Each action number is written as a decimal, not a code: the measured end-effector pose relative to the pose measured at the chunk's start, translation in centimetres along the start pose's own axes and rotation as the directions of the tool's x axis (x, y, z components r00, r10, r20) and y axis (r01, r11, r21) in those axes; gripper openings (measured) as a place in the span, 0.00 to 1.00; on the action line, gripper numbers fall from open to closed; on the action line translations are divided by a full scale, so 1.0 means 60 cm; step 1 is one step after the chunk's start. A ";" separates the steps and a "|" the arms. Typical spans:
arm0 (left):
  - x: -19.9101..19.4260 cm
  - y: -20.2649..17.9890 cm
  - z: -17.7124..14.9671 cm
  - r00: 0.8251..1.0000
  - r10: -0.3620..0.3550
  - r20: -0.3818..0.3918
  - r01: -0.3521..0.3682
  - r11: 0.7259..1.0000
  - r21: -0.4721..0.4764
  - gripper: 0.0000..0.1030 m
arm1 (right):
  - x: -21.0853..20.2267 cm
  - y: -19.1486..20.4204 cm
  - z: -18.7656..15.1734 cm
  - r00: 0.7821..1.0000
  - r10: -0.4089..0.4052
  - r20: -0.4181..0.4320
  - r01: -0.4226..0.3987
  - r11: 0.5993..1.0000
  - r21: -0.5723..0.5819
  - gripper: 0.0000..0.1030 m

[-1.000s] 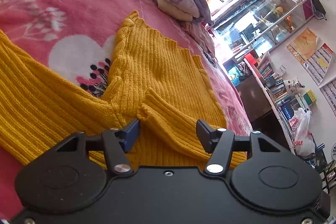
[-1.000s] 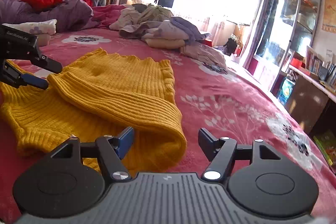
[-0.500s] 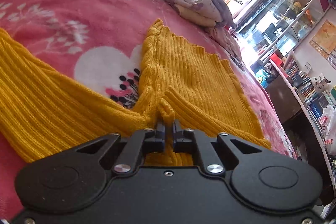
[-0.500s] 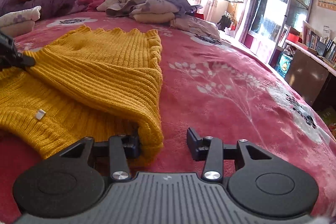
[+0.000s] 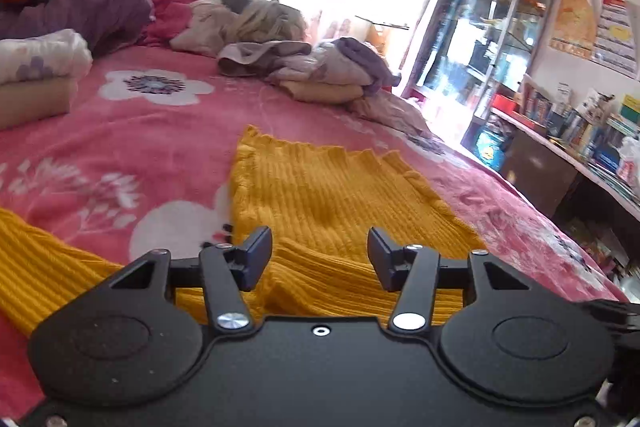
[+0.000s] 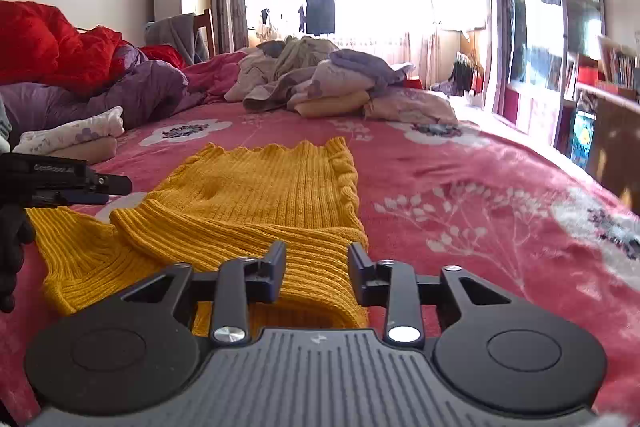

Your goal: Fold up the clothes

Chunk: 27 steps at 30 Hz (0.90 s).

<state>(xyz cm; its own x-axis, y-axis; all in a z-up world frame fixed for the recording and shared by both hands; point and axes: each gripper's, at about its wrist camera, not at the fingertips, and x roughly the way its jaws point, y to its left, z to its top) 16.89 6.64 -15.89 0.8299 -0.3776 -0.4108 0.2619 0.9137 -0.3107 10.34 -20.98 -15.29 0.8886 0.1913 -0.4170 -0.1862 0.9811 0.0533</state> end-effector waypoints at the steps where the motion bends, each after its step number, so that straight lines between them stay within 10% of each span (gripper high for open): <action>1: 0.012 -0.006 -0.005 0.999 -0.002 -0.044 0.003 1.000 0.022 0.47 | 0.017 -0.005 -0.005 0.999 0.004 -0.045 -0.004 1.000 0.002 0.26; 4: 0.057 -0.018 -0.030 0.980 0.046 -0.192 -0.022 0.992 0.123 0.45 | 0.047 -0.005 -0.031 0.991 0.015 -0.132 -0.025 0.997 -0.072 0.26; 15: 0.045 -0.016 -0.031 0.980 0.038 -0.195 -0.011 0.991 0.135 0.45 | 0.046 0.005 0.024 0.994 0.034 -0.107 -0.042 0.996 -0.080 0.26; 20: 0.023 0.014 -0.014 0.988 0.004 -0.155 -0.002 1.000 0.018 0.45 | 0.119 -0.007 0.012 0.975 0.039 -0.220 -0.054 0.997 -0.061 0.26; 27: -0.042 0.109 0.007 0.990 0.137 -0.040 -0.142 0.972 -0.188 0.45 | 0.084 0.031 0.032 0.978 -0.013 -0.206 -0.022 0.986 -0.166 0.28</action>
<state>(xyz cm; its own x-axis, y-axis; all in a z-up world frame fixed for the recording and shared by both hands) 16.72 13.65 -16.51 0.8375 -0.2549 -0.4834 0.0443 0.9133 -0.4050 15.26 -18.11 -15.53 0.7854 0.1680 -0.5958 -0.2723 0.9581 -0.0889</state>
